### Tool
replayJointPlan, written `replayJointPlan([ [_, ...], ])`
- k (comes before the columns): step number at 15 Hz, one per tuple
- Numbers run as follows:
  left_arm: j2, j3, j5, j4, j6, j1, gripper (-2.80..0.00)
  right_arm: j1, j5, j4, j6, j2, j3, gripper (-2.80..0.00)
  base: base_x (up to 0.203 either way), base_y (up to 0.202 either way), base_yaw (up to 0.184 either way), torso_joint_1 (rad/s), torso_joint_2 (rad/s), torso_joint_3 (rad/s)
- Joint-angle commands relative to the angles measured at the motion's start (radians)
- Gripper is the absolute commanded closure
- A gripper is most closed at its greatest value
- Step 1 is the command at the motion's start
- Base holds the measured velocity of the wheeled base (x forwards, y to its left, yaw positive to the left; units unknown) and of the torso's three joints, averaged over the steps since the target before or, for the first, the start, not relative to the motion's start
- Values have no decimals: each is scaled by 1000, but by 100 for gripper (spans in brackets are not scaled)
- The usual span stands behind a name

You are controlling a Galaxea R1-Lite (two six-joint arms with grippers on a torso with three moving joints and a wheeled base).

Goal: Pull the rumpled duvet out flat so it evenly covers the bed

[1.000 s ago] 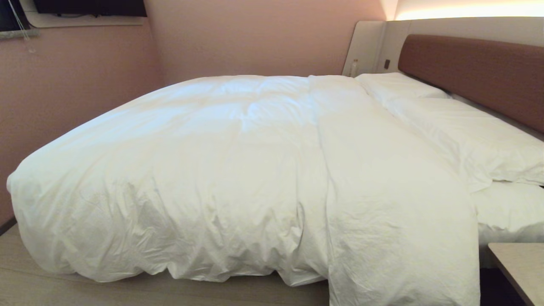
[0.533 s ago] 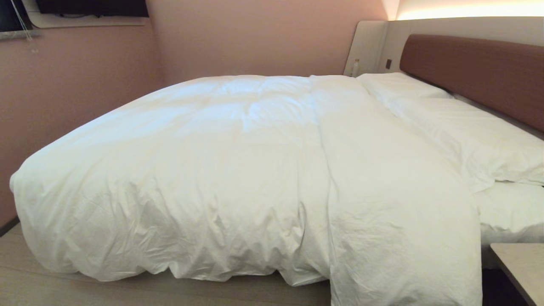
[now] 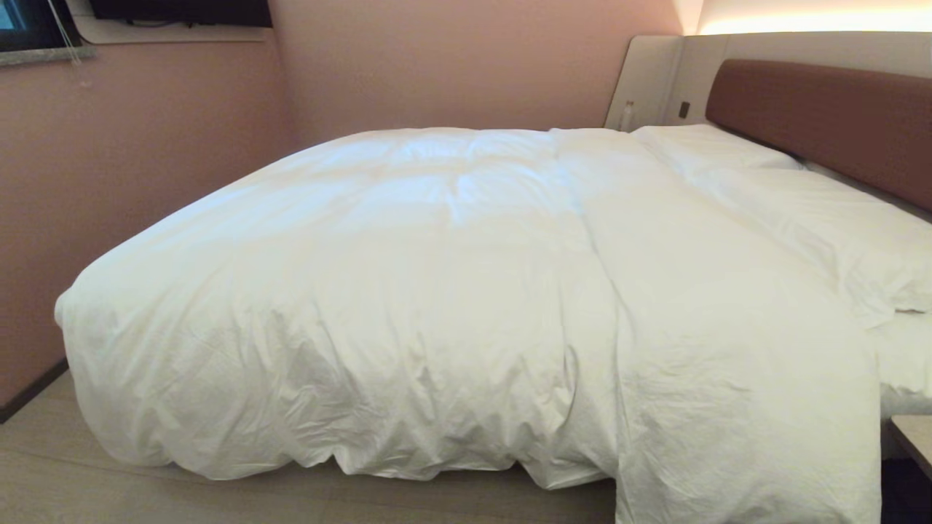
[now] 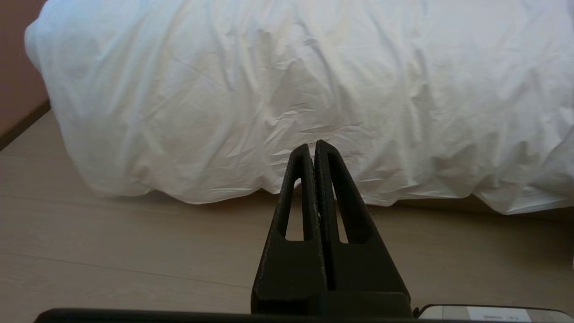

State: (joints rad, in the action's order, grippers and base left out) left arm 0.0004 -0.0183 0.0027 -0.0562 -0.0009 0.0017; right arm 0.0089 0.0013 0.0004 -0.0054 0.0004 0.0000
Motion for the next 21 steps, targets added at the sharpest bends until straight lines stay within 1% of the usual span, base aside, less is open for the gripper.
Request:
replayJointPlan([
  [1, 0, 0, 0, -1, -2, 0, 0, 0, 0, 0, -1, 0, 0, 0, 0, 195, 2, 3, 2, 1],
  [21, 0, -1, 3, -1, -13, 1, 0, 0, 0, 0, -1, 0, 0, 0, 0, 195, 0, 2, 2, 2],
])
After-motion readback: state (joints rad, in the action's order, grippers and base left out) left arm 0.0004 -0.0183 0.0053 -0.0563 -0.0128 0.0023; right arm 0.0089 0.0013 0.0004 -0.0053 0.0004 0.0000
